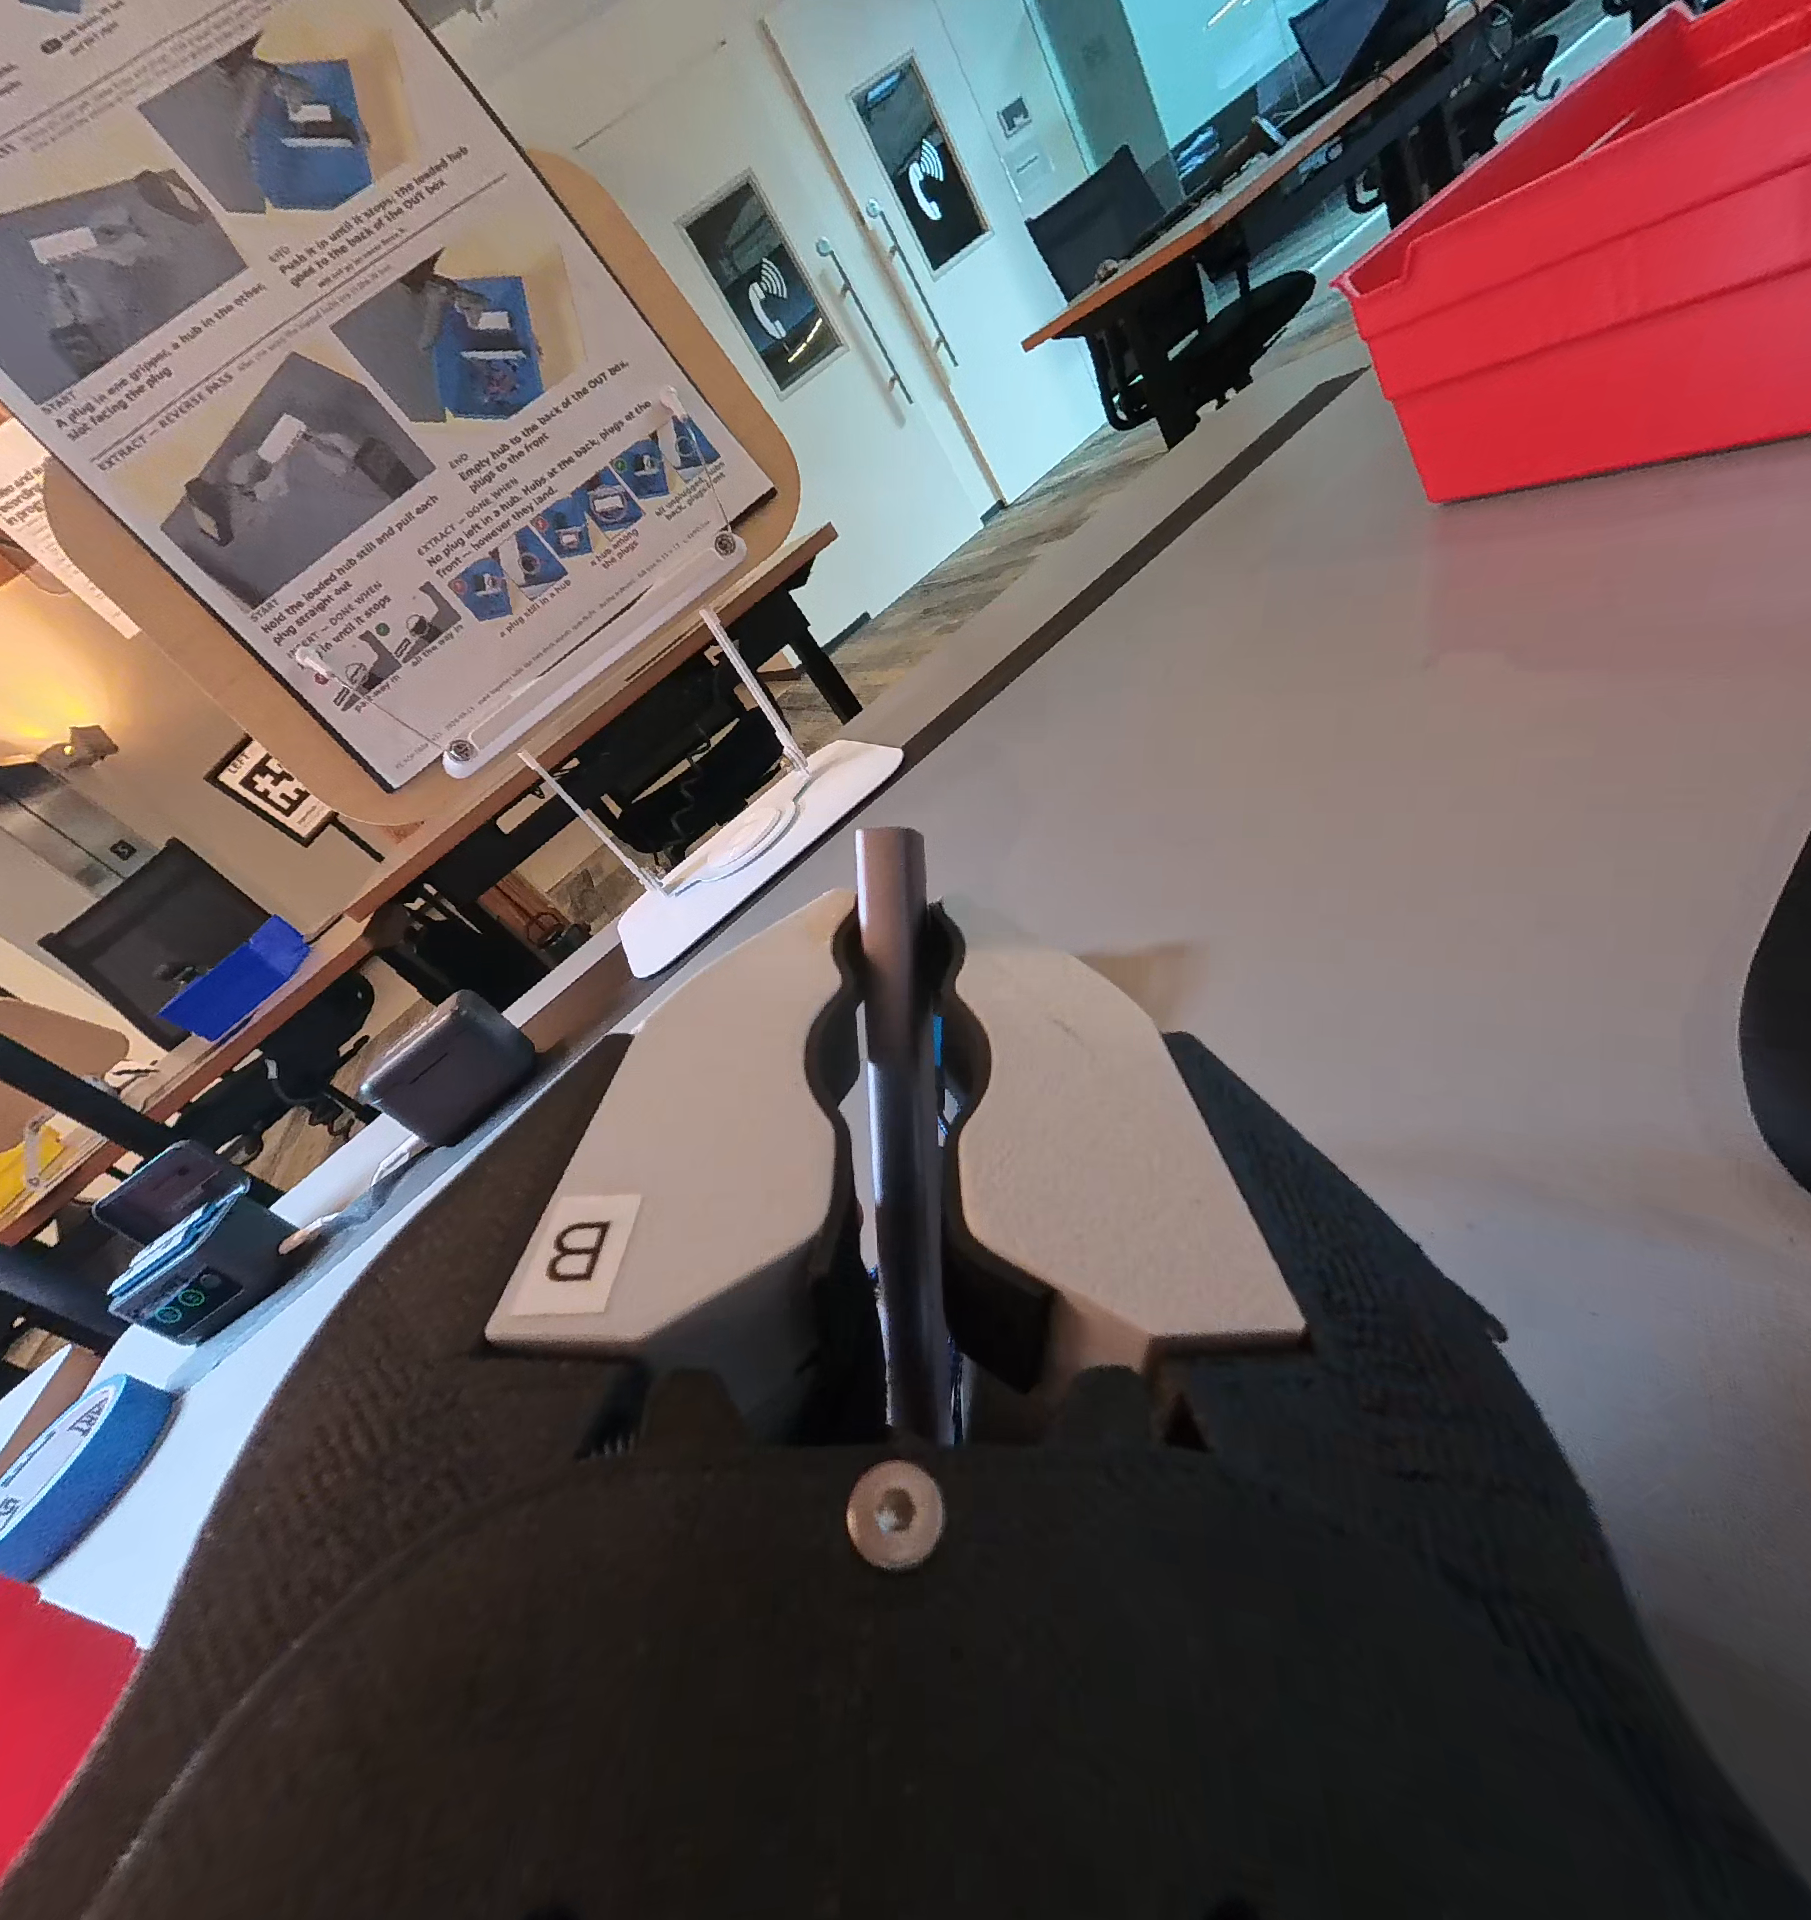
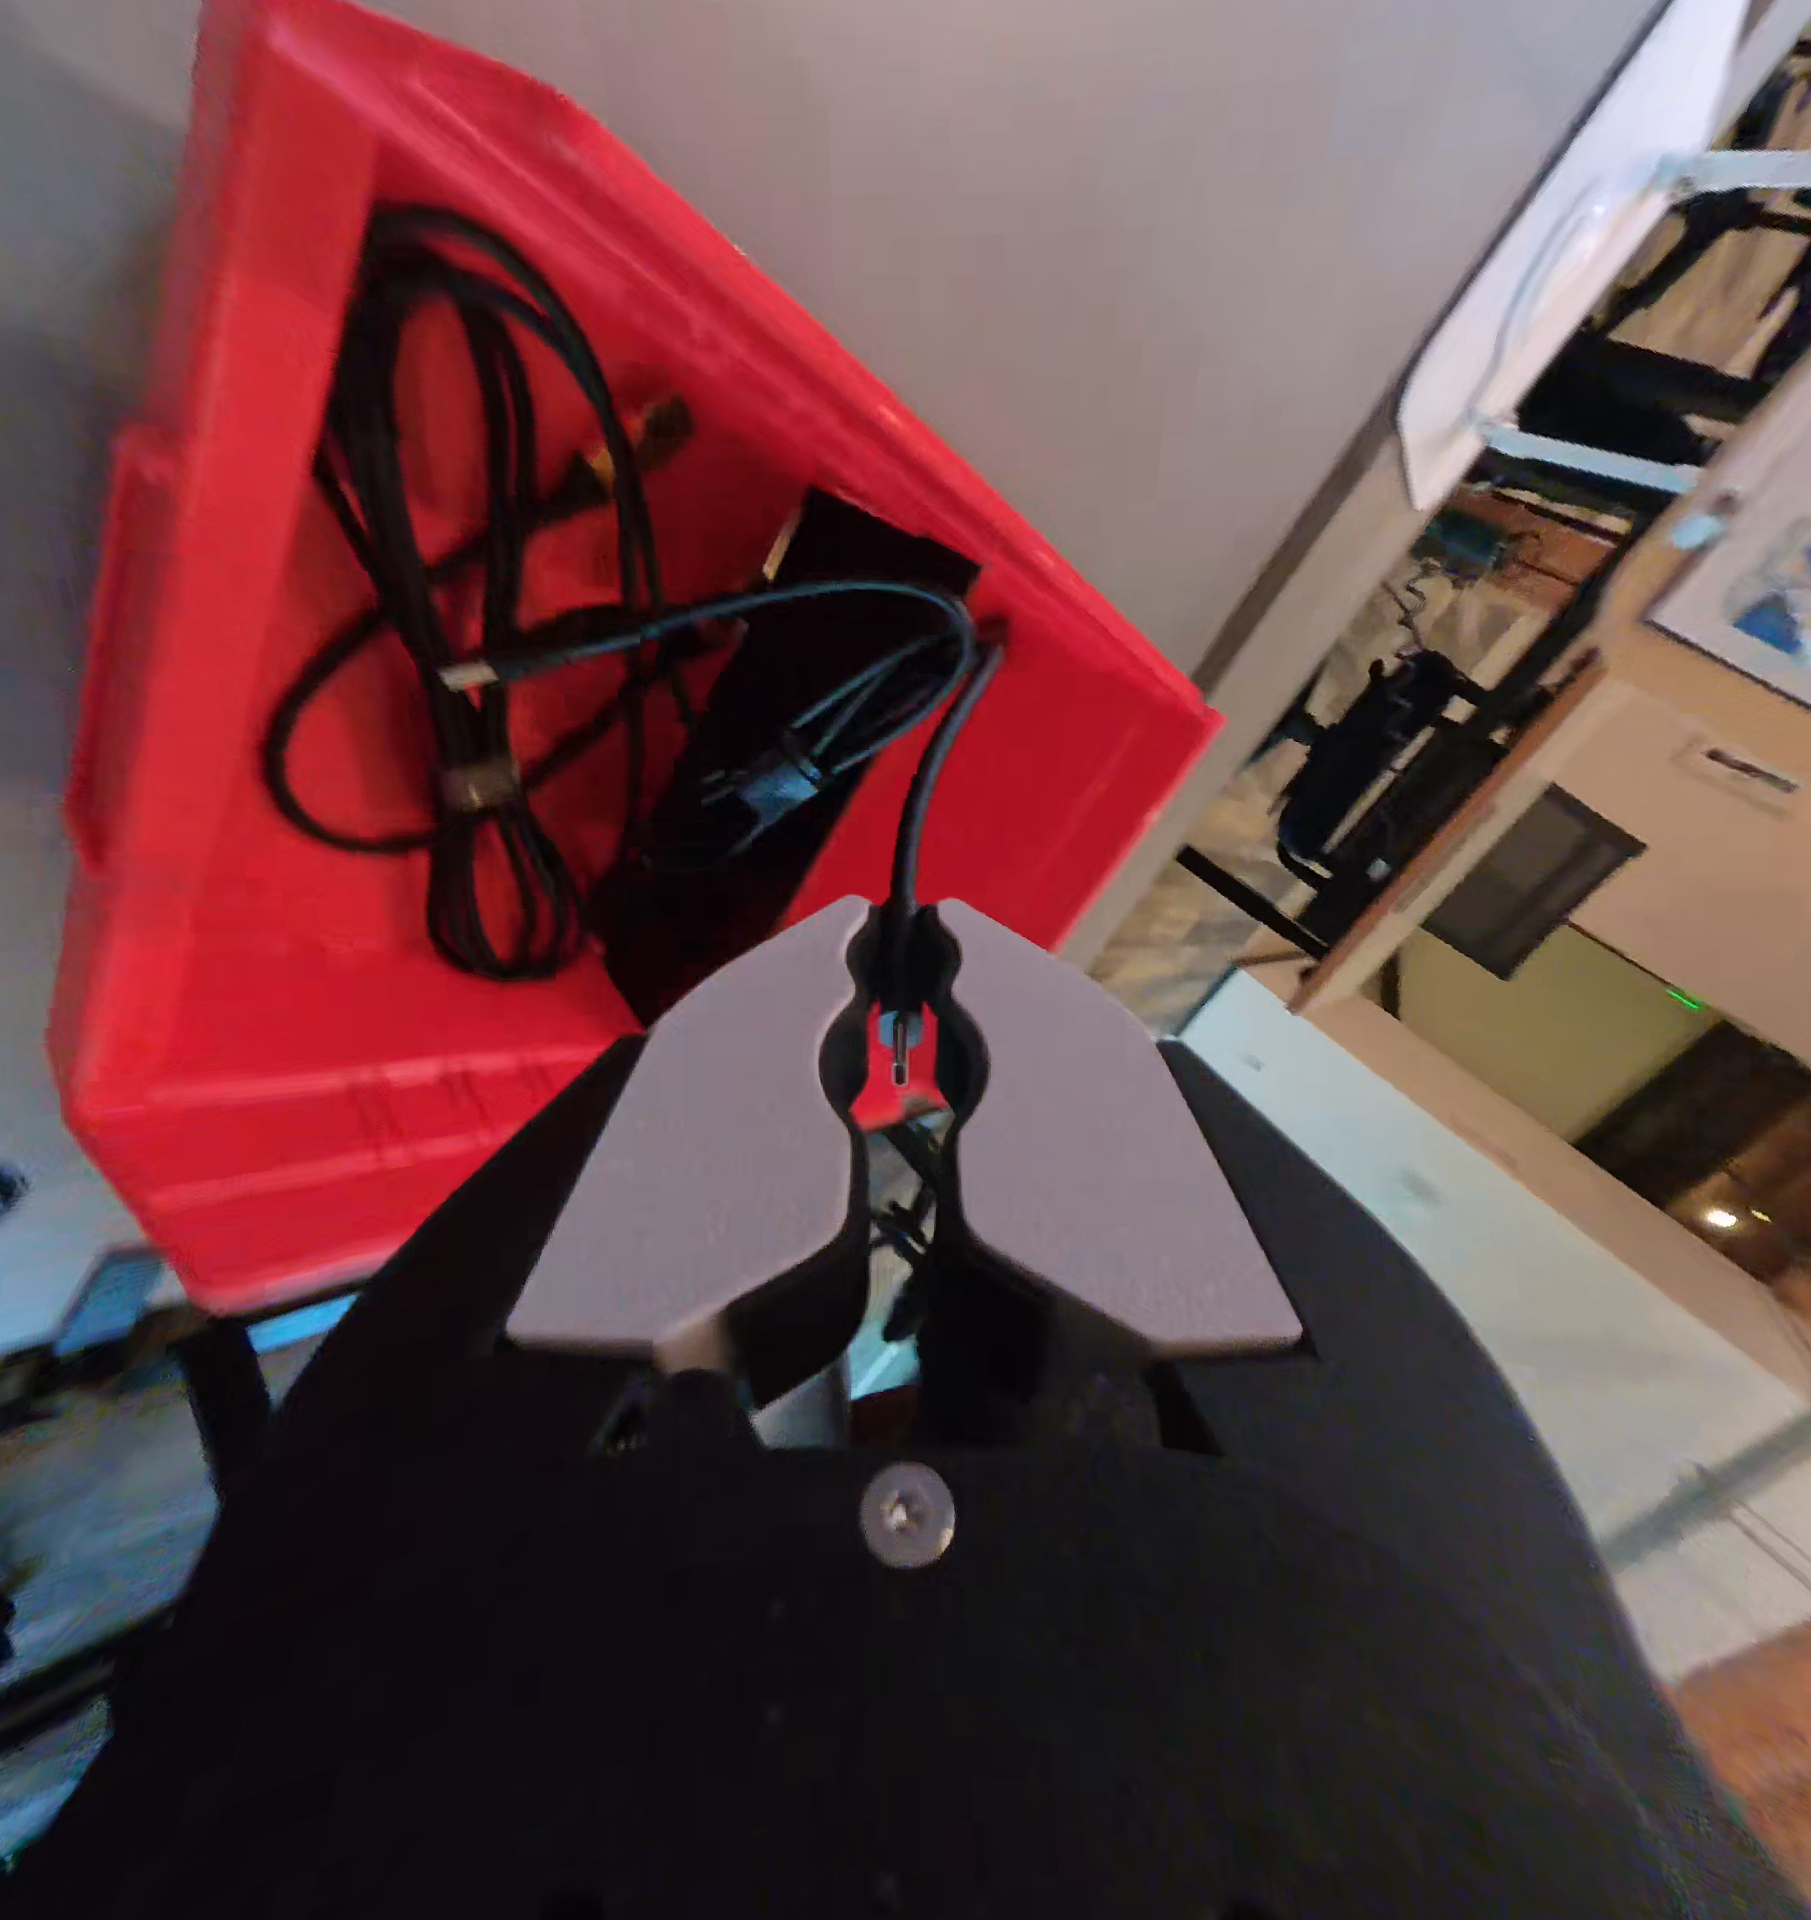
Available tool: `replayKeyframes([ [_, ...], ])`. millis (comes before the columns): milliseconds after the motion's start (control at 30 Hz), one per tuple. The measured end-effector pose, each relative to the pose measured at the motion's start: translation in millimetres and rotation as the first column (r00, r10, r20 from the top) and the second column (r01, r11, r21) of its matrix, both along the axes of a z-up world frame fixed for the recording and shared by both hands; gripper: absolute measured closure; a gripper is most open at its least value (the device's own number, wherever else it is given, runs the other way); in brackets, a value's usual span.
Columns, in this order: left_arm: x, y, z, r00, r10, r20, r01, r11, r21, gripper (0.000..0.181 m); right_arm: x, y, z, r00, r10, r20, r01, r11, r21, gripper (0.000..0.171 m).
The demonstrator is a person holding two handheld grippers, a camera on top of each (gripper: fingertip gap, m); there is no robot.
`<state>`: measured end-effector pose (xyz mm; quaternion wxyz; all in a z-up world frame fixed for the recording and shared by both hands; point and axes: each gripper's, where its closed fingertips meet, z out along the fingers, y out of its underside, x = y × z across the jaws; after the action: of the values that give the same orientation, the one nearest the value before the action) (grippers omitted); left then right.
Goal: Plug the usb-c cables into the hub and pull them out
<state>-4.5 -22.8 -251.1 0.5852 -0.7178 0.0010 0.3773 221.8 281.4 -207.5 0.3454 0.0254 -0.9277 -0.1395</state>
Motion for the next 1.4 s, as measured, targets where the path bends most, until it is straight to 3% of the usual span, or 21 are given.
replayKeyframes([
  [100,0.5,-0.3,0.0,1.000,-0.003,0.000,0.003,1.000,0.000,0.170,-0.5,-9.2,-42.4,0.997,-0.054,0.051,0.062,0.981,-0.183,0.165],
  [200,1.0,-0.4,0.3,1.000,-0.007,0.000,0.007,1.000,0.001,0.170,9.1,-3.5,-73.0,0.957,-0.241,0.161,0.285,0.879,-0.382,0.159],
  [333,1.8,-0.4,0.0,1.000,-0.012,0.000,0.012,1.000,-0.002,0.170,24.2,20.6,-105.3,0.821,-0.474,0.317,0.569,0.645,-0.510,0.150],
  [433,1.8,-0.7,-0.1,1.000,-0.012,-0.001,0.012,1.000,-0.002,0.170,45.6,31.1,-127.2,0.634,-0.577,0.515,0.772,0.430,-0.468,0.117],
  [500,1.7,-0.7,-0.1,1.000,-0.011,0.000,0.011,1.000,-0.001,0.170,45.4,26.8,-118.8,0.567,-0.572,0.592,0.814,0.282,-0.508,0.103],
  [567,1.5,-0.8,-0.1,1.000,-0.012,0.002,0.012,1.000,0.000,0.170,34.0,20.1,-94.1,0.600,-0.549,0.582,0.769,0.193,-0.610,0.103],
  [700,1.5,-0.5,-0.8,1.000,-0.012,0.000,0.012,1.000,-0.005,0.170,4.7,3.5,-25.1,0.732,-0.534,0.423,0.551,0.098,-0.829,0.103],
  [833,1.8,-0.1,-1.5,1.000,-0.013,-0.004,0.013,1.000,-0.010,0.170,-18.5,-18.5,8.9,0.773,-0.542,0.330,0.431,0.067,-0.900,0.117],
  [900,2.0,-0.1,-1.4,1.000,-0.013,-0.007,0.013,1.000,-0.011,0.170,-25.5,-29.4,-8.7,0.757,-0.540,0.367,0.494,0.107,-0.863,0.119],
  [1033,2.1,0.2,-2.0,1.000,-0.015,-0.007,0.015,1.000,-0.013,0.170,-44.3,-14.1,-56.3,0.708,-0.648,0.281,0.562,0.275,-0.780,0.158],
  [1067,2.2,0.3,-2.0,1.000,-0.016,-0.007,0.016,1.000,-0.012,0.170,-46.9,-10.5,-65.6,0.703,-0.657,0.271,0.570,0.293,-0.768,0.160],
  [1300,1.3,-0.9,-0.4,1.000,-0.025,0.016,0.025,1.000,0.010,0.171,-23.4,6.5,-129.5,0.595,-0.702,0.390,0.742,0.294,-0.603,0.170],
  [1400,-0.6,-2.9,2.0,0.998,-0.028,0.048,0.026,0.999,0.040,0.171,-26.0,12.9,-117.2,0.586,-0.733,0.346,0.700,0.242,-0.672,0.170],
])
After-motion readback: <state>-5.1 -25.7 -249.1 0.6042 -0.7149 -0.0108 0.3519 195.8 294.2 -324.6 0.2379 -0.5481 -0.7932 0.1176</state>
